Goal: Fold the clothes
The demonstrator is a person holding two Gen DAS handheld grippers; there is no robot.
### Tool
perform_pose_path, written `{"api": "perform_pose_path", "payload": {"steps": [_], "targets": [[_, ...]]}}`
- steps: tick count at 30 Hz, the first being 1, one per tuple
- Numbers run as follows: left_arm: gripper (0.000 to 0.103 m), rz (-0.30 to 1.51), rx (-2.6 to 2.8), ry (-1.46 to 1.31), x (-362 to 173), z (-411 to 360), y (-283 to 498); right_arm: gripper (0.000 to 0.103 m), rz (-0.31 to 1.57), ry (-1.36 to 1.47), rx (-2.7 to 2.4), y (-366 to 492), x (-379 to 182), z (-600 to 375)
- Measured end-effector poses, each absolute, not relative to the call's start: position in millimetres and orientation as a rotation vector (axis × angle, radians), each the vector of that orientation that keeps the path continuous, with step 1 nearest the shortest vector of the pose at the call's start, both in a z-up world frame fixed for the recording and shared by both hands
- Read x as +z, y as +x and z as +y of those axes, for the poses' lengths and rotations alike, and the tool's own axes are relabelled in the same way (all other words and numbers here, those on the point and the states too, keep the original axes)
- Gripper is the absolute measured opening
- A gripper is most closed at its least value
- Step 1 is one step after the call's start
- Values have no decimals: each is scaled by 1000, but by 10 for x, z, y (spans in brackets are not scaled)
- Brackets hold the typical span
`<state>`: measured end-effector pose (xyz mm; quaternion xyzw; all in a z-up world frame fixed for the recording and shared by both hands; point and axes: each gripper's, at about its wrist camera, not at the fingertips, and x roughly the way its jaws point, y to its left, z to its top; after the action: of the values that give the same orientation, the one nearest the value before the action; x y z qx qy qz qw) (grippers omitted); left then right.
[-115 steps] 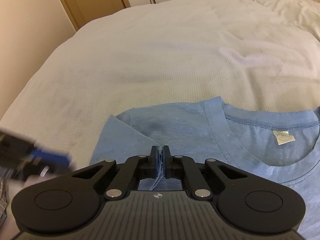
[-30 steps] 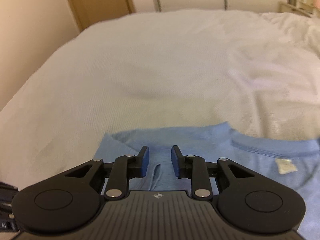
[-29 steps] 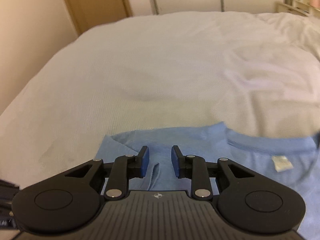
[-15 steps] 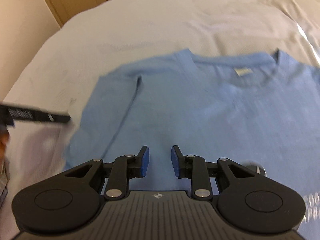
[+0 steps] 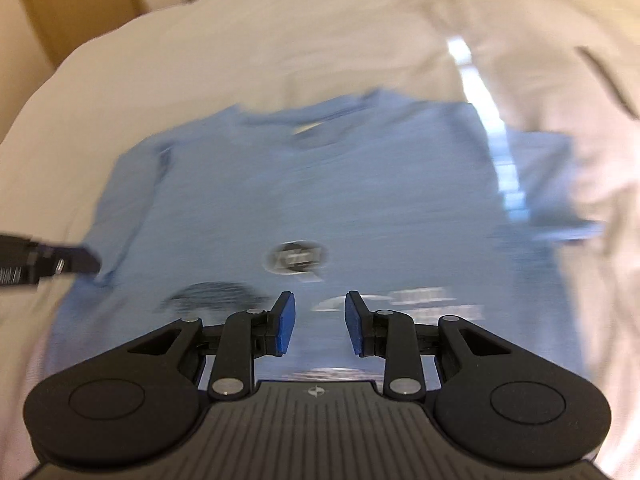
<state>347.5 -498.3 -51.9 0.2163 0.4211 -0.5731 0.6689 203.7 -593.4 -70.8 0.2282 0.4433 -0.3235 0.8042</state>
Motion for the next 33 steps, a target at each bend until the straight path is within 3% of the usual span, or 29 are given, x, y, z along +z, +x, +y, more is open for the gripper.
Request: {"api": "perform_pose_path", "payload": {"steps": [6,13,18,23,25,33], "targets": [[42,730,-1382,679,-485,-5817,2152,37,876,483,-790,1223,-460,-6669],[42,468,-1407,888,-916,-7203,817,41,820,527,-696,413,-525,-7898],[42,337,-1386,1091,-1287,-7986,434,41,779,560,-636,2,-486,-8631],[28,335,-1365,1181,-1590,-8387,391,41,775,627,-610,-181,-626,-9124],[6,340,-1343,1183,-1622,-8452,408,41,788,636,-576,-153,-699,-9230],[2,411,-1295,1026,-1525,-8372,496,41,864,618,-397,333,-1035,-9511]]}}
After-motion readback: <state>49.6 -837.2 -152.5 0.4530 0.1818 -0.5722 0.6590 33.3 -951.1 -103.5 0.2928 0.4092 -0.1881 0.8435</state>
